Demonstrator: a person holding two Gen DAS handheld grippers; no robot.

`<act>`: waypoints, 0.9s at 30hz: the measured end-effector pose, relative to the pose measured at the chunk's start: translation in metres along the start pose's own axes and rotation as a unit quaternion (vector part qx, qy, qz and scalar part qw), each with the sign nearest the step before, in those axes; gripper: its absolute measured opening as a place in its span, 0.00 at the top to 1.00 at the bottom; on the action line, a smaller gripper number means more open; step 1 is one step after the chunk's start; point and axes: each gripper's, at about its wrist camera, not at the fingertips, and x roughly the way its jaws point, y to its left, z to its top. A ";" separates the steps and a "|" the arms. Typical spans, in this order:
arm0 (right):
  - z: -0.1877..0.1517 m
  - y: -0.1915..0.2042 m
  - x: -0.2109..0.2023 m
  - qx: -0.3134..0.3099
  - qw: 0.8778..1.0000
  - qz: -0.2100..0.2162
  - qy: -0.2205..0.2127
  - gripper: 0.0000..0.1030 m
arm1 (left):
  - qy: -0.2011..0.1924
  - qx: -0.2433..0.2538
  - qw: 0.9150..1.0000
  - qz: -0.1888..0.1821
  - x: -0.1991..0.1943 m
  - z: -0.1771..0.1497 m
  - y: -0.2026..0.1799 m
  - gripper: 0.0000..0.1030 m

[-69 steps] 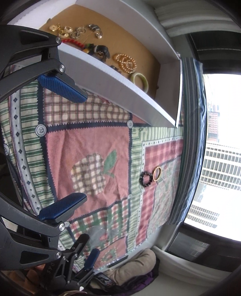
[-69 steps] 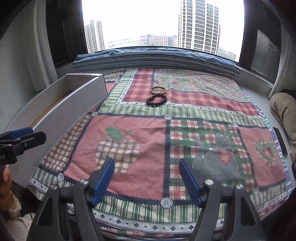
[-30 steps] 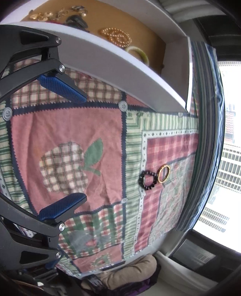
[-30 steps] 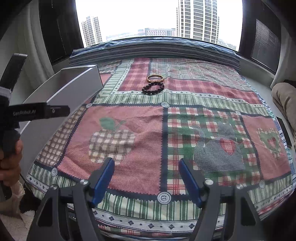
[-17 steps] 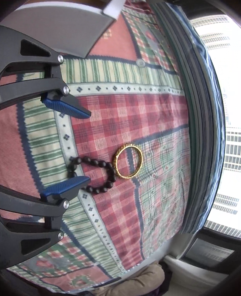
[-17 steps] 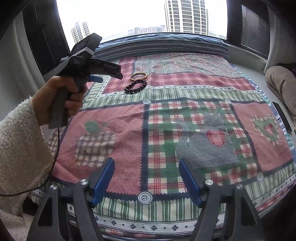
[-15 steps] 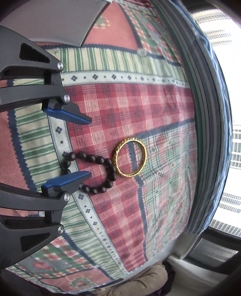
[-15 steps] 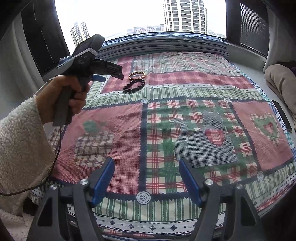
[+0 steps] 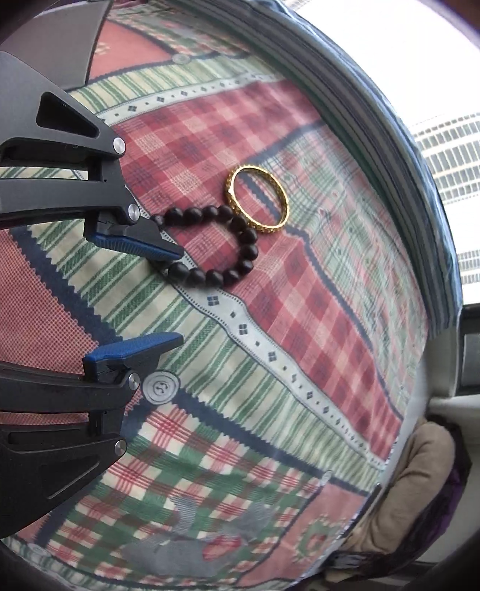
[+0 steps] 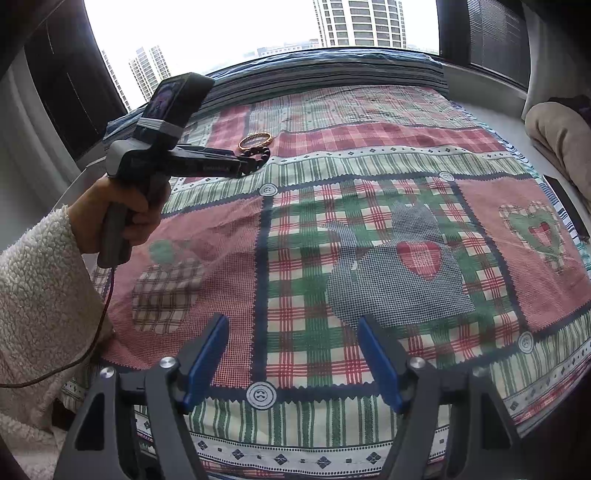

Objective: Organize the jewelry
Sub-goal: 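Grasp the black bead bracelet with the left gripper and lift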

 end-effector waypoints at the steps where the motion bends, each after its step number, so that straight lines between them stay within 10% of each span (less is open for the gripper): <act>1: -0.001 -0.001 0.000 0.002 1.000 0.000 0.001 0.29 | -0.007 0.006 1.000 0.001 0.000 -0.001 0.001 0.59; 7: -0.002 -0.010 0.001 0.019 1.000 -0.007 0.004 0.29 | 0.011 -0.024 0.997 -0.070 0.001 0.000 0.025 0.49; 14: -0.002 -0.005 -0.002 0.018 1.000 -0.001 -0.001 0.29 | 0.048 0.033 0.998 -0.035 0.018 0.014 0.012 0.32; 18: -0.006 -0.005 -0.001 0.022 1.000 0.000 0.005 0.29 | 0.060 -0.020 0.996 -0.068 0.017 0.015 0.031 0.88; 24: -0.003 -0.011 -0.003 0.032 1.000 0.000 0.000 0.29 | 0.061 -0.125 0.989 -0.058 -0.008 -0.017 0.040 0.91; 27: 0.007 -0.013 -0.007 0.023 1.000 0.008 -0.008 0.29 | 0.046 -0.249 0.962 -0.104 -0.040 -0.049 0.052 0.92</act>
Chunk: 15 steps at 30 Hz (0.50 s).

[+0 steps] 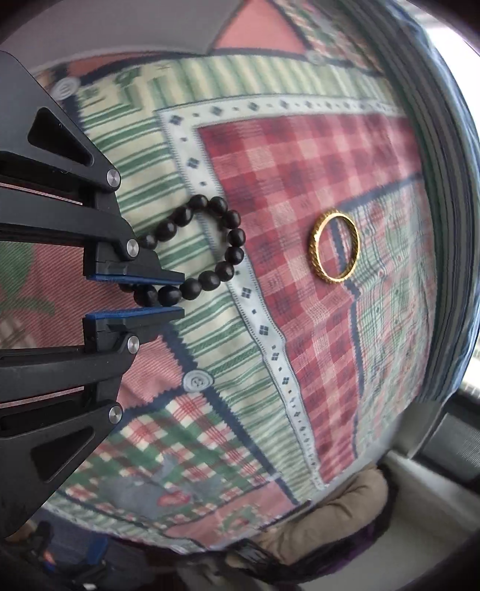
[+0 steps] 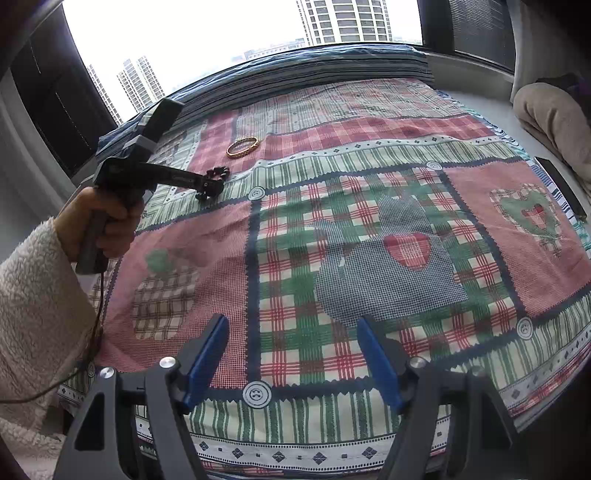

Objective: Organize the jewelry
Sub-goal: 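Grasp the black bead bracelet with the left gripper and lift, then grasp the gold bangle with the right gripper while the left gripper holds the black bracelet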

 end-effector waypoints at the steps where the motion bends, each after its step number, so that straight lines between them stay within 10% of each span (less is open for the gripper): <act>1: 0.006 -0.001 -0.001 -0.004 1.000 0.004 -0.002 0.29 | -0.006 -0.034 0.999 -0.021 -0.011 -0.010 0.007 0.92; 6: 0.058 -0.003 0.002 -0.020 0.999 0.050 -0.003 0.29 | -0.048 -0.145 0.983 -0.100 -0.060 -0.061 0.031 0.91; 13: 0.185 0.053 0.107 -0.100 0.985 0.128 0.057 0.29 | -0.094 -0.167 0.980 -0.048 -0.115 -0.100 0.025 0.91; 15: 0.215 0.078 0.156 -0.139 0.980 0.118 0.074 0.44 | -0.109 -0.165 0.980 -0.019 -0.129 -0.108 0.021 0.91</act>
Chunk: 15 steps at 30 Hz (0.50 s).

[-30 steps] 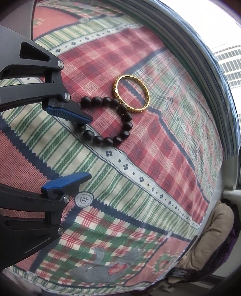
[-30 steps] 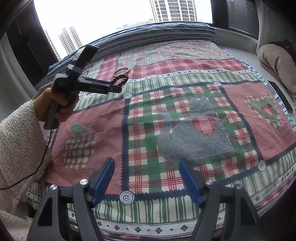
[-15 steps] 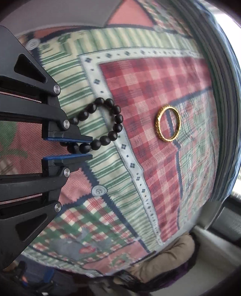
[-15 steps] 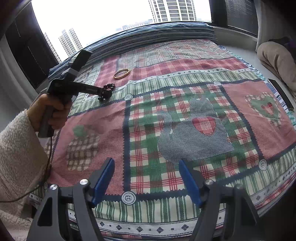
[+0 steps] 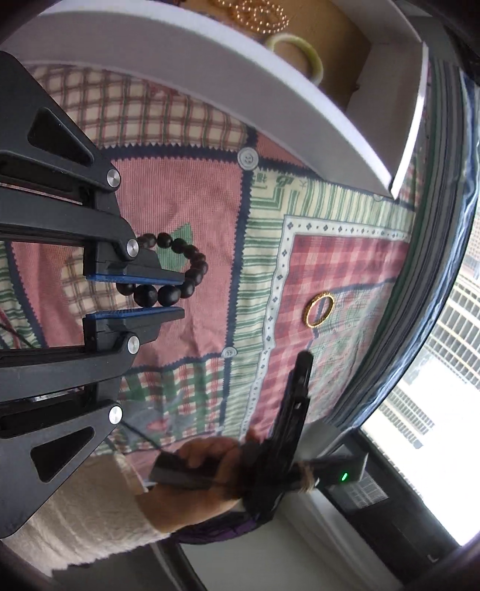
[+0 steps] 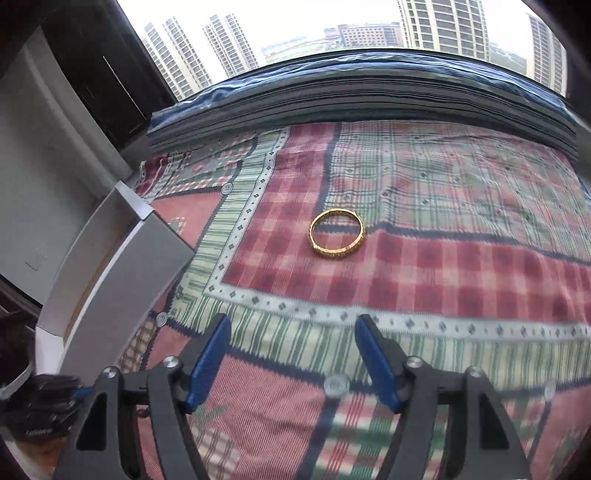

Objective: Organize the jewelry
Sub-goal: 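Grasp the gold bangle with the right gripper while the left gripper holds the black bracelet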

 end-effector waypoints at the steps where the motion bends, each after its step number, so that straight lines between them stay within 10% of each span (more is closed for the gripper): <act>1: 0.017 0.002 0.025 -0.016 1.000 -0.002 0.016 0.50 | -0.006 -0.001 1.000 0.007 -0.006 -0.002 0.001 0.91; 8: 0.063 -0.004 0.123 -0.024 0.996 -0.042 0.072 0.63 | -0.030 -0.006 0.998 0.046 -0.033 -0.005 0.017 0.91; 11: 0.057 0.001 0.124 -0.034 0.995 -0.054 0.070 0.95 | -0.048 0.002 0.996 0.080 -0.041 -0.007 0.020 0.91; 15: 0.036 0.012 0.086 -0.020 0.999 -0.022 0.044 0.96 | -0.076 0.017 0.989 0.128 -0.051 -0.010 0.021 0.91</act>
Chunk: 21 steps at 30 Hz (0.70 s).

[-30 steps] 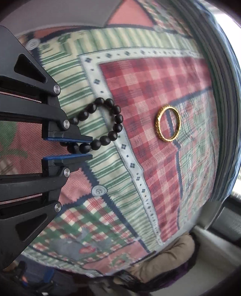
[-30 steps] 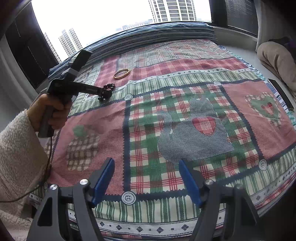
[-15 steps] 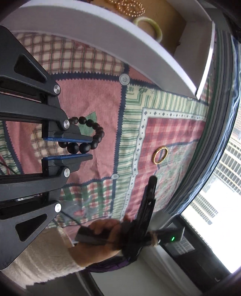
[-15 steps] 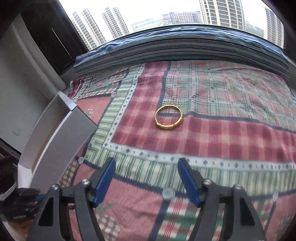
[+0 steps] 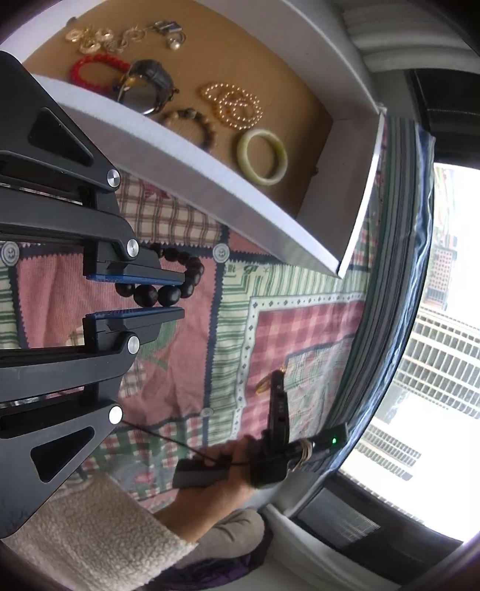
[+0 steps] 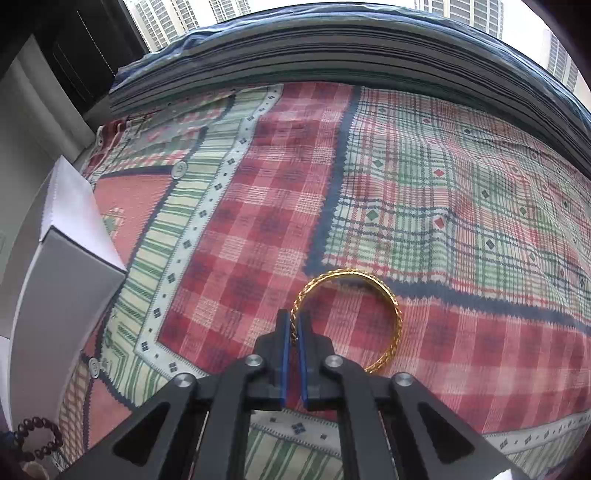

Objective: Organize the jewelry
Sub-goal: 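Grasp the gold bangle with the right gripper while the left gripper holds the black bracelet, then carry the black bracelet in the left gripper while the right gripper carries the bangle into the box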

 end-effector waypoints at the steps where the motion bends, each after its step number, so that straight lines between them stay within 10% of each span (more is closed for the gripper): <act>1: -0.008 0.005 -0.013 0.001 1.000 0.010 -0.010 0.96 | -0.007 0.005 1.000 0.012 -0.002 0.000 0.000 0.91; 13: -0.089 0.073 -0.121 -0.016 0.993 0.103 -0.062 0.96 | -0.058 0.032 0.996 0.065 -0.042 -0.016 0.003 0.91; 21: -0.102 0.159 -0.160 -0.050 0.980 0.174 -0.084 0.96 | -0.056 -0.027 0.998 -0.028 -0.112 -0.022 0.042 0.91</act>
